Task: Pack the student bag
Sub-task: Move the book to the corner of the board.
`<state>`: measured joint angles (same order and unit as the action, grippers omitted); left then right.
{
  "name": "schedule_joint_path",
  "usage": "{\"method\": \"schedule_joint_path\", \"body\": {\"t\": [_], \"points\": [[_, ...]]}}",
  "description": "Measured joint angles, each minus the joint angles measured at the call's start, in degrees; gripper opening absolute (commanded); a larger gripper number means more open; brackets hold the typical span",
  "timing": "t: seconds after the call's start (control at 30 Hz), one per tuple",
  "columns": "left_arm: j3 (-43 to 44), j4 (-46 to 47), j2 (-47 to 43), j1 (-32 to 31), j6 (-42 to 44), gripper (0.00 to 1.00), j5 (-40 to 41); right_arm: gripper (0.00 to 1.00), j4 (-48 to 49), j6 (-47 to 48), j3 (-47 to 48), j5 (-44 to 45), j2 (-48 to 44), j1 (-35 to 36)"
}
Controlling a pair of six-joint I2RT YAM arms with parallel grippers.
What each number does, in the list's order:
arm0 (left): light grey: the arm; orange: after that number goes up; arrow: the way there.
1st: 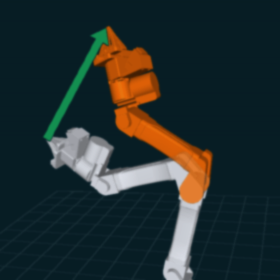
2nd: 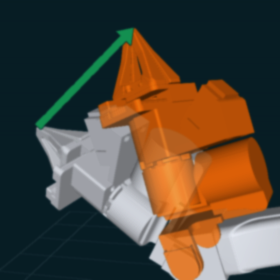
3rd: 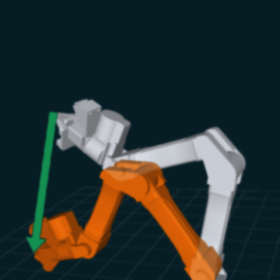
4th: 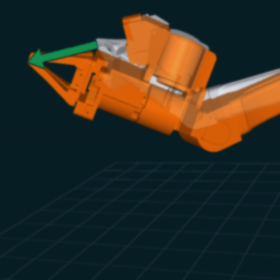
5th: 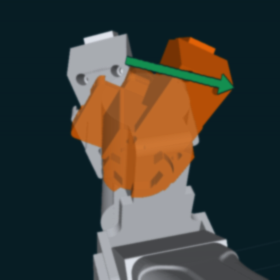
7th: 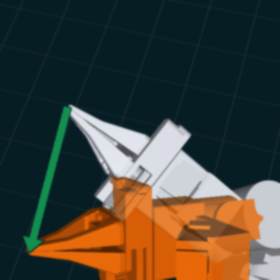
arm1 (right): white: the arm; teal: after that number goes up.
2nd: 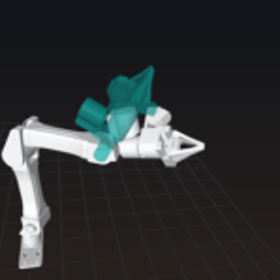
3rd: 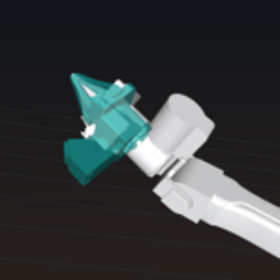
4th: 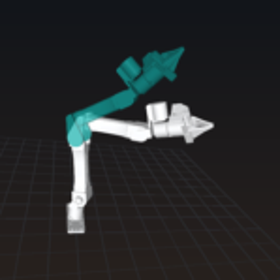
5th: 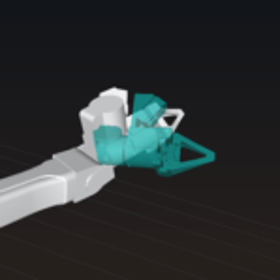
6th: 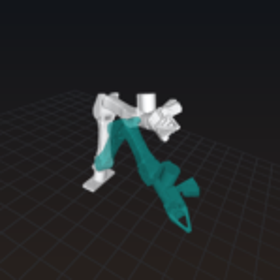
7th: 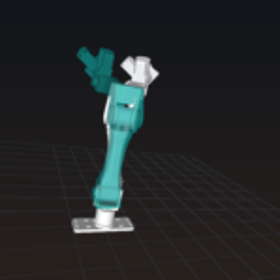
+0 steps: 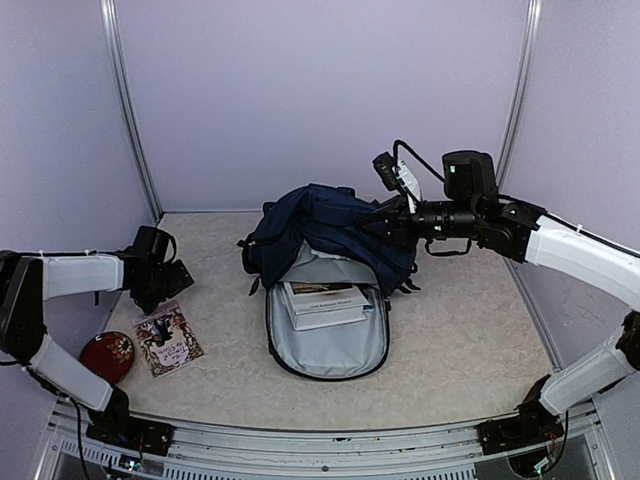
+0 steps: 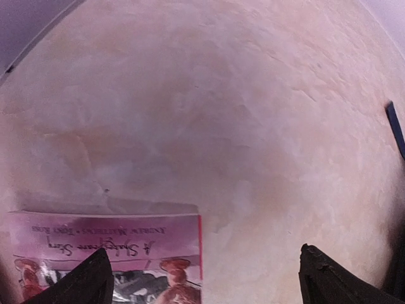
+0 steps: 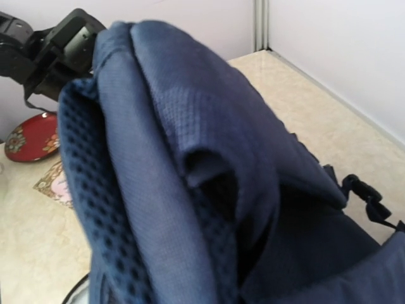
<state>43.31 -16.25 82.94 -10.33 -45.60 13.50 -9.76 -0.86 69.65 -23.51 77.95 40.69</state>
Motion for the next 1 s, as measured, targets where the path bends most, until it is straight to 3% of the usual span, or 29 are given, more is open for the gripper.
{"method": "schedule_joint_path", "body": {"t": [0.2, 0.47, 0.67, 0.77, 0.87, 1.0], "points": [[-0.4, -1.3, 2.3, 3.0, -4.3, 0.99, 6.0, 0.00, 0.0, 0.4, -0.4, -2.3, -0.3, -1.2], [-1.2, -2.7, 5.9, 10.4, -8.7, 0.99, 8.6, 0.00, 0.2, 1.0, -1.1, -4.0, -0.9, -2.2], [-2.8, -1.6, 6.1, 11.6, -8.9, 0.97, 8.7, 0.00, 0.2, 1.0, -1.0, -4.8, -0.9, -2.6], [-3.3, -0.4, 6.2, 10.7, -8.0, 0.87, 9.0, 0.00, 0.2, 0.8, -1.0, -5.2, -0.8, -2.8], [-3.6, -0.3, 6.2, 5.9, -7.2, 0.77, 9.8, 0.00, 0.2, 0.6, -1.0, -5.7, -0.7, -3.0], [-3.5, -0.2, 5.9, -1.7, -7.0, 0.75, 8.3, 0.00, 0.2, 0.0, -0.9, -6.1, -0.4, -3.0]]}}
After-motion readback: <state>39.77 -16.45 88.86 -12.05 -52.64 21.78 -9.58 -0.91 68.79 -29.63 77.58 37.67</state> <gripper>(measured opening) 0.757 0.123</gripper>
